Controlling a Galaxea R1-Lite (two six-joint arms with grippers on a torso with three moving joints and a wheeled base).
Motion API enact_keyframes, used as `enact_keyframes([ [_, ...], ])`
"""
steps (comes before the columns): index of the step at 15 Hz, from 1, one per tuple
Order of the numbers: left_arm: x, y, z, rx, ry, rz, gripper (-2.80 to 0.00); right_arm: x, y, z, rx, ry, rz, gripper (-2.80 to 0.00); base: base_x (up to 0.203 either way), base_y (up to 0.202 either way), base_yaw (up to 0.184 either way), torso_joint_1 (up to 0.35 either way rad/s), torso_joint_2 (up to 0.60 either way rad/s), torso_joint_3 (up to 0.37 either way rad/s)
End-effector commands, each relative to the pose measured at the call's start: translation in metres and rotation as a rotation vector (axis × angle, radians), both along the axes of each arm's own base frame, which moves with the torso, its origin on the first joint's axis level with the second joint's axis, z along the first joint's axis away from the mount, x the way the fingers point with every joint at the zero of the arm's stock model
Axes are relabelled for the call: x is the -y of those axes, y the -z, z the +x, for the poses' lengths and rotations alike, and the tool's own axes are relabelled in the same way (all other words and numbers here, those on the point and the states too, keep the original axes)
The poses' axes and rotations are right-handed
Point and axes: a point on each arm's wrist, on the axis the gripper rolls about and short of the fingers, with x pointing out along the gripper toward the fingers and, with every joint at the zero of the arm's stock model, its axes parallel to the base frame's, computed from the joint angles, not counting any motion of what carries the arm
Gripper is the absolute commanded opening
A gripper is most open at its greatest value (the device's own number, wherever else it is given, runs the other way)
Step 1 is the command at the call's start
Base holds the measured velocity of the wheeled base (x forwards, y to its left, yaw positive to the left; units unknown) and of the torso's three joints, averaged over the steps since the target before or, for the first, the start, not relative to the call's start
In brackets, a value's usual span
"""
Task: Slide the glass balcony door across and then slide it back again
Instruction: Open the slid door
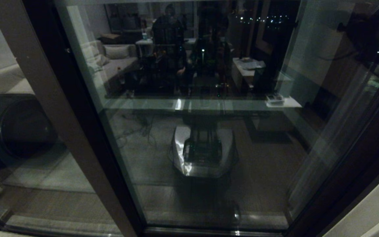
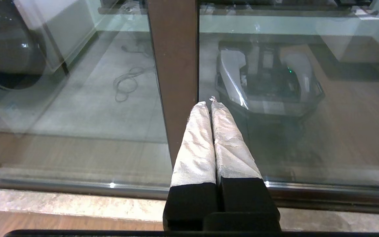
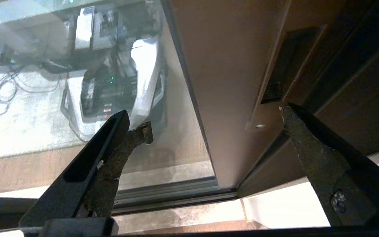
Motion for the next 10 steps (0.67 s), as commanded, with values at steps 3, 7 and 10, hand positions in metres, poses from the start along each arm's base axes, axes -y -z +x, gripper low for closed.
enact_keyframes([
  [3, 0.0, 0.0, 0.0, 0.0, -0.001, 0.0, -2.8, 0.005, 0.005, 0.008, 0.012, -0.029, 0.009, 0.0, 0.0, 0.0, 0.0, 0.0, 0.0, 0.0],
  [7, 0.0, 0.0, 0.0, 0.001, 0.0, 0.0, -2.8, 0.007, 0.008, 0.012, 0.024, -0.029, 0.017, 0.0, 0.0, 0.0, 0.0, 0.0, 0.0, 0.0],
  [10, 0.0, 0.0, 0.0, 0.0, 0.001, 0.0, -2.8, 0.007, 0.01, 0.016, 0.027, -0.034, 0.022, 0.0, 0.0, 0.0, 0.0, 0.0, 0.0, 0.0],
])
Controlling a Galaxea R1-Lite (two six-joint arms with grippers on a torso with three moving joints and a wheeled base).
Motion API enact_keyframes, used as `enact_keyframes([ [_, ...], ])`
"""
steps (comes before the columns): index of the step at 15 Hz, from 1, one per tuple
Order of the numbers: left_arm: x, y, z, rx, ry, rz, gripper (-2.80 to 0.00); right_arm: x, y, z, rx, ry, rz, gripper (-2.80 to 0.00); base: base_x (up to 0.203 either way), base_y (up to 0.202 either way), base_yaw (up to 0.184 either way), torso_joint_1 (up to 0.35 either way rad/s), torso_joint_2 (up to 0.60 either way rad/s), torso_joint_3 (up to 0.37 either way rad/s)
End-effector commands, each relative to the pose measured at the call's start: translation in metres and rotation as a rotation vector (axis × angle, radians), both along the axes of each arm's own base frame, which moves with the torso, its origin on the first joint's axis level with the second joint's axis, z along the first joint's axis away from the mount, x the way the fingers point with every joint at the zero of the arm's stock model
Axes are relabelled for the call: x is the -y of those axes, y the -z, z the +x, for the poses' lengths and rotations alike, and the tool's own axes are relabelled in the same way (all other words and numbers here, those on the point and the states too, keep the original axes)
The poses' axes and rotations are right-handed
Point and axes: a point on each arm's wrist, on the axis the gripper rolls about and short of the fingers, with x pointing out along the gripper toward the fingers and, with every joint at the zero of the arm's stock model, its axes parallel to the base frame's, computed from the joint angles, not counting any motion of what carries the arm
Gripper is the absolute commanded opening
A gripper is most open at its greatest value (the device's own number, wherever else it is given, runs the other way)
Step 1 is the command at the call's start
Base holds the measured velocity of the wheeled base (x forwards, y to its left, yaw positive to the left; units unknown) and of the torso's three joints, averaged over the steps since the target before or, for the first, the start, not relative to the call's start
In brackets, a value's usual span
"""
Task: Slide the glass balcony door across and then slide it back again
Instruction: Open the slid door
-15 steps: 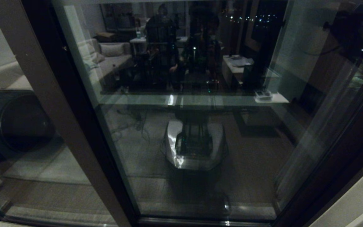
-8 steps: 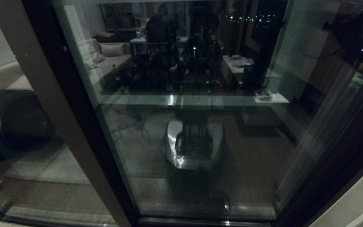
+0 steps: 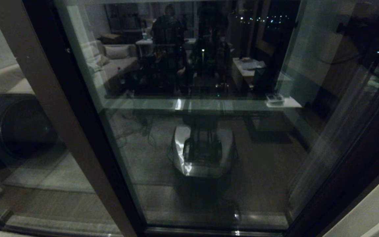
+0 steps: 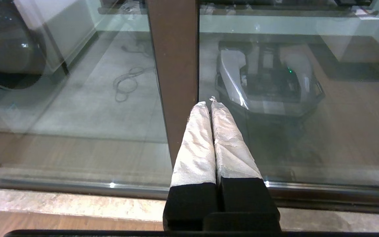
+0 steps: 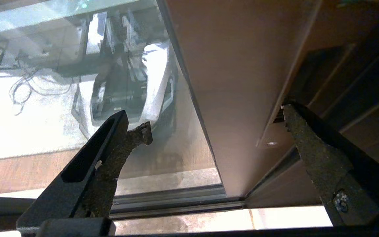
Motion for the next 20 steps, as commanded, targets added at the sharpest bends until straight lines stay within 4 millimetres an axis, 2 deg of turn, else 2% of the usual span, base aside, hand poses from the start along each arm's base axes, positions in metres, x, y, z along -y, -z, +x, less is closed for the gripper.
enact_keyframes([
  [1, 0.0, 0.0, 0.0, -0.001, -0.001, 0.0, -2.8, -0.002, 0.002, 0.004, -0.002, -0.008, 0.017, 0.0, 0.0, 0.0, 0.0, 0.0, 0.0, 0.0],
  [20, 0.0, 0.0, 0.0, 0.0, 0.0, 0.0, -2.8, -0.024, 0.004, 0.003, 0.015, -0.134, 0.095, 0.0, 0.0, 0.0, 0.0, 0.0, 0.0, 0.0],
])
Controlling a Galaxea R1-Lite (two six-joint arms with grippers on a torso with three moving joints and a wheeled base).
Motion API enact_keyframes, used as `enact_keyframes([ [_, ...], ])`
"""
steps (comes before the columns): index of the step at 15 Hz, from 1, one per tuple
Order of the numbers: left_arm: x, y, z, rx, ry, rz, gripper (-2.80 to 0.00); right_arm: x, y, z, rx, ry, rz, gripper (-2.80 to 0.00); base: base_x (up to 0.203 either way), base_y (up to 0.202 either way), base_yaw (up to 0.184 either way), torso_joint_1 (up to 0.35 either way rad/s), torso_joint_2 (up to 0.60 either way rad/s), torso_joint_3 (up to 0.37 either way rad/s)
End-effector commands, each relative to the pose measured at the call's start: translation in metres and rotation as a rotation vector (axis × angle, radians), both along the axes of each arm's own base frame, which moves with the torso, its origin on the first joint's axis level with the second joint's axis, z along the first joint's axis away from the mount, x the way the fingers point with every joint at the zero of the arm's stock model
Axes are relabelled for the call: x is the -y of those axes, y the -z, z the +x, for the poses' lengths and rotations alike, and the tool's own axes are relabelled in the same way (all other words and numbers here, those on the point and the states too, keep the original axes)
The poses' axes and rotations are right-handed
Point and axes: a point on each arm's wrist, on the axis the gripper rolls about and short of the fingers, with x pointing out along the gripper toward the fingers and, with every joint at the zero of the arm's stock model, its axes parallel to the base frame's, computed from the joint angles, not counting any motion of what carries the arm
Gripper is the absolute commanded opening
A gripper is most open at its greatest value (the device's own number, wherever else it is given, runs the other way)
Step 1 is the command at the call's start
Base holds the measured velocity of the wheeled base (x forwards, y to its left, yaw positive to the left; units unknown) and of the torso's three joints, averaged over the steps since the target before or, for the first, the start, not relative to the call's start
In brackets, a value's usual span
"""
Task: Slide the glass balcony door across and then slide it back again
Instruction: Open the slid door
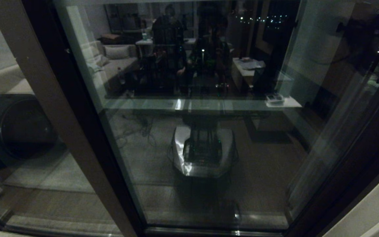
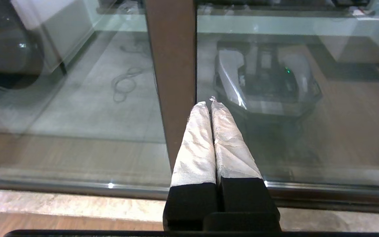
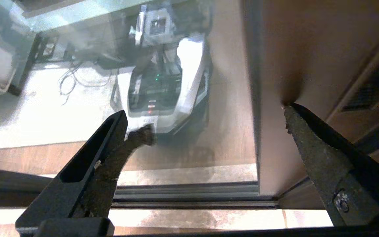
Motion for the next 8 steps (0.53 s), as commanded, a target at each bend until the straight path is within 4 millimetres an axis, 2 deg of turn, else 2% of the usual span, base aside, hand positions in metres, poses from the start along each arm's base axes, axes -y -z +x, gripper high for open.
enact_keyframes([
  [1, 0.0, 0.0, 0.0, 0.0, 0.0, 0.0, -2.8, -0.001, -0.003, -0.002, 0.011, 0.0, -0.011, 0.0, 0.0, 0.0, 0.0, 0.0, 0.0, 0.0],
  [6, 0.0, 0.0, 0.0, 0.001, 0.001, 0.0, -2.8, 0.013, -0.013, -0.016, 0.077, 0.104, -0.09, 0.0, 0.0, 0.0, 0.0, 0.0, 0.0, 0.0],
  [8, 0.0, 0.0, 0.0, 0.001, -0.001, 0.0, -2.8, 0.019, -0.014, -0.013, 0.102, 0.147, -0.121, 0.0, 0.0, 0.0, 0.0, 0.0, 0.0, 0.0],
])
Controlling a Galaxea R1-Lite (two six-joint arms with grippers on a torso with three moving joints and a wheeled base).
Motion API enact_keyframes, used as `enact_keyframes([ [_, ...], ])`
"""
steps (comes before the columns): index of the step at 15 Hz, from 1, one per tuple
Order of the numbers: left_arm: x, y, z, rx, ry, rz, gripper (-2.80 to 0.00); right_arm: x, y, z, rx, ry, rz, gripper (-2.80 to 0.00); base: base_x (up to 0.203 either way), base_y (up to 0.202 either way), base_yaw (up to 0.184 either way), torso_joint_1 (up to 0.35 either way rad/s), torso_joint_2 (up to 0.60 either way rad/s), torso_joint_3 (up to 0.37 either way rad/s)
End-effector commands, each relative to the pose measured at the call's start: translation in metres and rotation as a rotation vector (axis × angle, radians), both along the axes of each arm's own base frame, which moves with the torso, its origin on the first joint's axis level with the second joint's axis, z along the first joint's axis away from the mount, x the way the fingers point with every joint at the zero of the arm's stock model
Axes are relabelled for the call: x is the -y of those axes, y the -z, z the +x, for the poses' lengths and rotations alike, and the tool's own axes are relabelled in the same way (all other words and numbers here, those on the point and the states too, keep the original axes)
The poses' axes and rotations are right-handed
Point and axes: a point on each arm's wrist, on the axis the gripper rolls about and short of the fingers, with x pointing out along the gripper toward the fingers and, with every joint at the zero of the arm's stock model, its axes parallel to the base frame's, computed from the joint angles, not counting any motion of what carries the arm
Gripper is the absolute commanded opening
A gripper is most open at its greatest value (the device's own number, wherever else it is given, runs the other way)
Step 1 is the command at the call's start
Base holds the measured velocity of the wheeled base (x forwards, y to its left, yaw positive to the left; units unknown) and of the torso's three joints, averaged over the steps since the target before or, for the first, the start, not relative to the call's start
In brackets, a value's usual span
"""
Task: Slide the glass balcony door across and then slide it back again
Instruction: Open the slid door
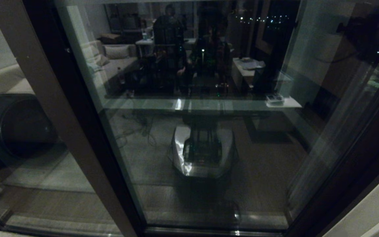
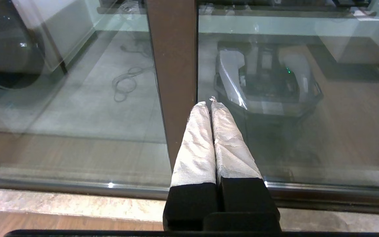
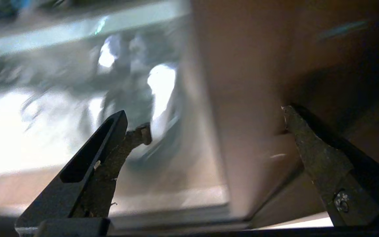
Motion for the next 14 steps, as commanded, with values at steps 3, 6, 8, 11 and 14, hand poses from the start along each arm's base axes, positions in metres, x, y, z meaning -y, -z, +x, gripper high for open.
enact_keyframes([
  [3, 0.0, 0.0, 0.0, -0.001, 0.001, 0.0, -2.8, 0.007, 0.005, 0.005, 0.0, 0.014, -0.002, 0.0, 0.0, 0.0, 0.0, 0.0, 0.0, 0.0],
  [6, 0.0, 0.0, 0.0, -0.001, 0.0, 0.0, -2.8, 0.008, 0.009, 0.01, -0.007, 0.001, 0.011, 0.0, 0.0, 0.0, 0.0, 0.0, 0.0, 0.0],
  [8, 0.0, 0.0, 0.0, 0.0, 0.0, 0.0, -2.8, 0.005, 0.011, 0.013, -0.013, -0.012, 0.023, 0.0, 0.0, 0.0, 0.0, 0.0, 0.0, 0.0],
  [11, 0.0, 0.0, 0.0, -0.001, 0.001, 0.0, -2.8, -0.006, 0.013, 0.013, -0.018, -0.06, 0.038, 0.0, 0.0, 0.0, 0.0, 0.0, 0.0, 0.0],
  [14, 0.0, 0.0, 0.0, 0.0, 0.0, 0.0, -2.8, -0.015, 0.013, 0.012, -0.018, -0.097, 0.067, 0.0, 0.0, 0.0, 0.0, 0.0, 0.0, 0.0],
])
